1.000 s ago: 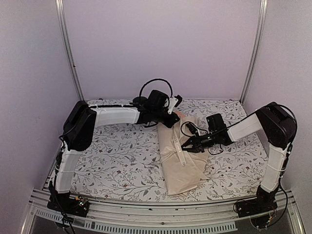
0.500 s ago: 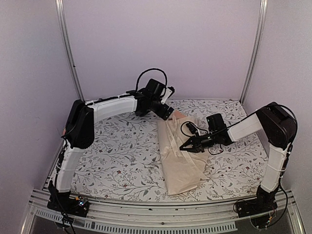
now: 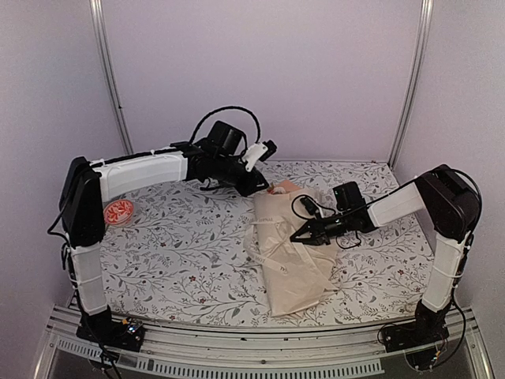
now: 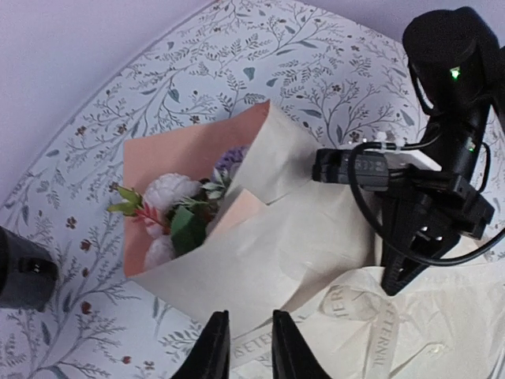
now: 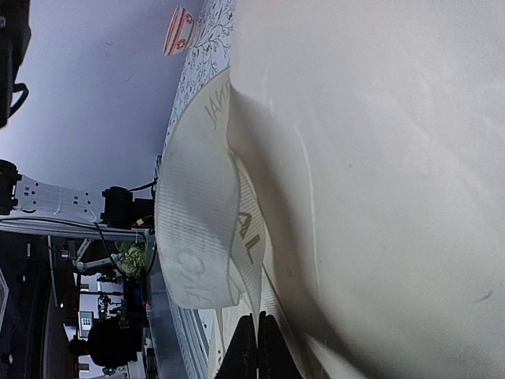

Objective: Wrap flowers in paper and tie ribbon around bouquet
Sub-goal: Cross the ribbon over the folded bouquet.

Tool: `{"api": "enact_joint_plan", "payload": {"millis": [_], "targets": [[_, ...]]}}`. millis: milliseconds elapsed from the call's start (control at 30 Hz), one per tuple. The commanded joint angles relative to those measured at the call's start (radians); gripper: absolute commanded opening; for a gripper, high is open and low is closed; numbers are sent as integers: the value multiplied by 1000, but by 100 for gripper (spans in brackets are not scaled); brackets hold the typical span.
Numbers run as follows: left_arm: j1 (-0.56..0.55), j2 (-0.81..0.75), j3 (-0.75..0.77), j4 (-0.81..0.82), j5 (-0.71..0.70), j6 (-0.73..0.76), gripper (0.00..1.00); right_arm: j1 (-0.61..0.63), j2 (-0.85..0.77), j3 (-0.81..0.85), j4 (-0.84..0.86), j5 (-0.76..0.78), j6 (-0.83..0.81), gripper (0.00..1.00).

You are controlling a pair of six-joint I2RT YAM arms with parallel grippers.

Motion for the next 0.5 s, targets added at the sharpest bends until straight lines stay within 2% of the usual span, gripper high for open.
{"api": "enact_joint_plan", "payload": {"millis": [0,100,333,467], "targets": [[-132,40,-104,52,-25,-62,13,-2,-25,27,-21,1,-20,2],[-141,113,-74,30,-39,-134,13,-2,-20,39,-39,2,-27,2],[-141,161,-72,86,-96,-237,34,-2,-15,51,-54,3,-36,2],[-152,147,-73,68,-179,-268,28,-2,-18,57,-58,1,-38,2]]}}
